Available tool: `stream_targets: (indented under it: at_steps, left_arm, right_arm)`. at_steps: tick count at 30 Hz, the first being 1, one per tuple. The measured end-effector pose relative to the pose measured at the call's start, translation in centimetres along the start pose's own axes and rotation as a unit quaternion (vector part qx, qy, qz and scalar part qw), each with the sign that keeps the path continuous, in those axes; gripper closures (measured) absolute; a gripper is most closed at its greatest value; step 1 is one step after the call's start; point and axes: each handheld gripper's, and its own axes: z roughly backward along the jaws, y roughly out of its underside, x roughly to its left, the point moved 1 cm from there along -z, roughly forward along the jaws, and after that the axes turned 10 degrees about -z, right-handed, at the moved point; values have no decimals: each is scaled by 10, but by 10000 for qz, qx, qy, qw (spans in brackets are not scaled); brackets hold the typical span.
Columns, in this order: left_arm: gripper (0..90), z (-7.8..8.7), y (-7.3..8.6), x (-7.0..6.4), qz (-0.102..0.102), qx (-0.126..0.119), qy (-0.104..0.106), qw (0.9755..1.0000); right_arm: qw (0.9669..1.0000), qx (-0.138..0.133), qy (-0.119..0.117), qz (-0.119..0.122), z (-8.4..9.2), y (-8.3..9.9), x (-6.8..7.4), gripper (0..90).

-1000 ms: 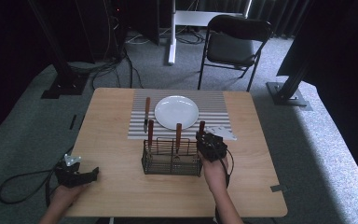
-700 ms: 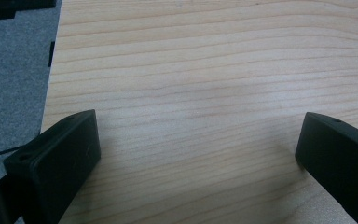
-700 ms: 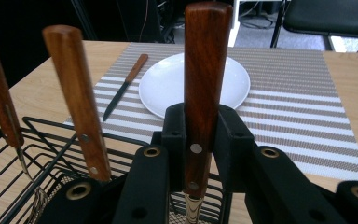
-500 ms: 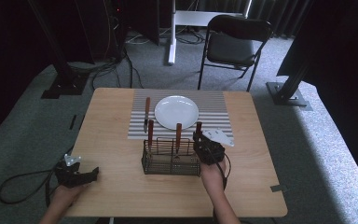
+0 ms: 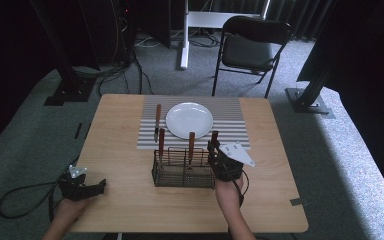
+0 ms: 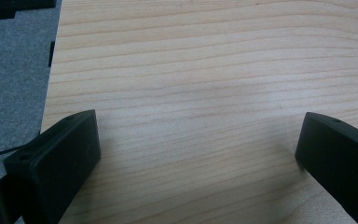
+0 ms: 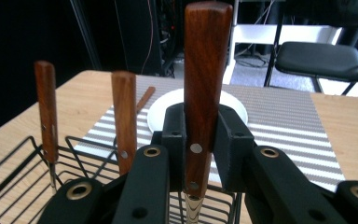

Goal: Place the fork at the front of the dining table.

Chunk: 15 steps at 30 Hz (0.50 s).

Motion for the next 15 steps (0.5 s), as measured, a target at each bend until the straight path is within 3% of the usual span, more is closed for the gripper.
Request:
stream_targets:
  at_steps: [15]
  left_arm:
    - [0, 0, 0, 0, -2, -13, -6, 10000]
  right_arm:
    - [9994, -332, -110, 49, 20, -19, 10, 757]
